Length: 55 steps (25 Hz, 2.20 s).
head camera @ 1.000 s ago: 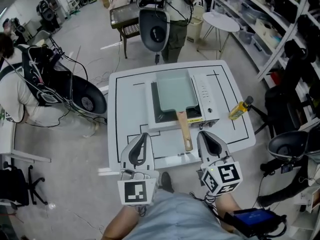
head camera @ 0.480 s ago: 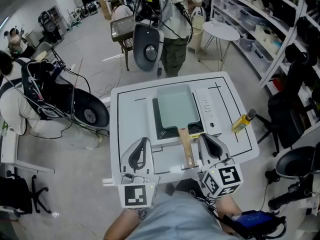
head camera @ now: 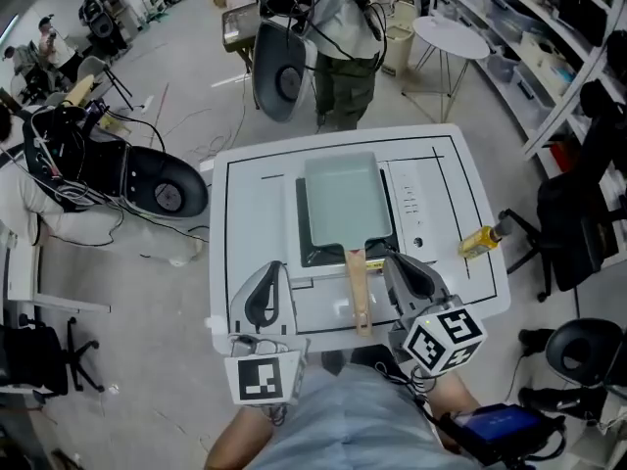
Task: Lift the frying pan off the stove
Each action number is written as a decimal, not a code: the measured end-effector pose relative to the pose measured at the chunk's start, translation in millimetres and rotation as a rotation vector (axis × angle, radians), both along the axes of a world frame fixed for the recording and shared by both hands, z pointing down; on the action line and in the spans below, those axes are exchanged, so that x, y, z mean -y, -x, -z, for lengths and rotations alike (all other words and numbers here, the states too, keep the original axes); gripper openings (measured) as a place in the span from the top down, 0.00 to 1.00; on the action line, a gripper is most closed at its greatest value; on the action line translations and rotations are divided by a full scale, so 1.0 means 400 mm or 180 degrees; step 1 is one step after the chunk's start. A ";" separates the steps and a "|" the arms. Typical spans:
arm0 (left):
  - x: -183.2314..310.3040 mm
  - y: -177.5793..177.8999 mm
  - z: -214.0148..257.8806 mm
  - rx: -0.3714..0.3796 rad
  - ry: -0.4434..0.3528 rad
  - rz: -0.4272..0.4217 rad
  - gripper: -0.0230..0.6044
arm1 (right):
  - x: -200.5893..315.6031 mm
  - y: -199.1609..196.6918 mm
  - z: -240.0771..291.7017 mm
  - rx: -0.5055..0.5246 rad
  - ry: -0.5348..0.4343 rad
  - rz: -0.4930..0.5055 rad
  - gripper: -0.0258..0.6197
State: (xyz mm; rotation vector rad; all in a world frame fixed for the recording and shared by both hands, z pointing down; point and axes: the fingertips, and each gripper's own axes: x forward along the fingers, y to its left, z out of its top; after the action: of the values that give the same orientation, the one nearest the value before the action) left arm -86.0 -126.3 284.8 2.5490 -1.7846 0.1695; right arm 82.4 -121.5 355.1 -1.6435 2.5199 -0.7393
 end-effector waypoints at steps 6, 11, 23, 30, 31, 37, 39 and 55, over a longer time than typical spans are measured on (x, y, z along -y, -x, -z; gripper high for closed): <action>0.030 -0.027 -0.074 0.0015 0.0258 0.0026 0.93 | 0.010 -0.002 -0.097 0.0523 0.0492 0.0198 0.88; 0.048 -0.031 -0.167 0.0060 0.0515 0.0079 0.93 | 0.009 0.005 -0.191 0.0640 0.0781 0.0255 0.88; 0.068 -0.048 -0.228 0.0019 0.0690 0.0078 0.93 | -0.005 0.054 -0.157 0.2076 0.1002 0.0818 0.62; 0.082 -0.048 -0.208 0.0011 0.0648 0.0084 0.93 | -0.004 0.082 -0.154 0.2101 0.1173 0.1017 0.60; 0.085 -0.046 -0.207 0.0020 0.0643 0.0091 0.93 | -0.001 0.086 -0.153 0.2113 0.1189 0.1042 0.60; 0.105 -0.036 -0.206 0.0008 0.0634 0.0134 0.93 | 0.019 0.106 -0.164 0.2154 0.1354 0.1131 0.60; 0.116 -0.027 -0.208 0.0002 0.0649 0.0161 0.93 | 0.030 0.117 -0.168 0.2159 0.1411 0.1162 0.60; 0.180 0.028 -0.253 -0.0057 0.0766 0.0406 0.93 | 0.086 0.196 -0.221 0.2262 0.1871 0.1505 0.60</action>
State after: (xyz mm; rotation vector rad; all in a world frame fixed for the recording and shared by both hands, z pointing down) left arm -97.3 -198.4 385.9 2.2594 -1.7910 0.3348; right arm 4.2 -156.1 443.5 -0.6003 2.2328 -1.8434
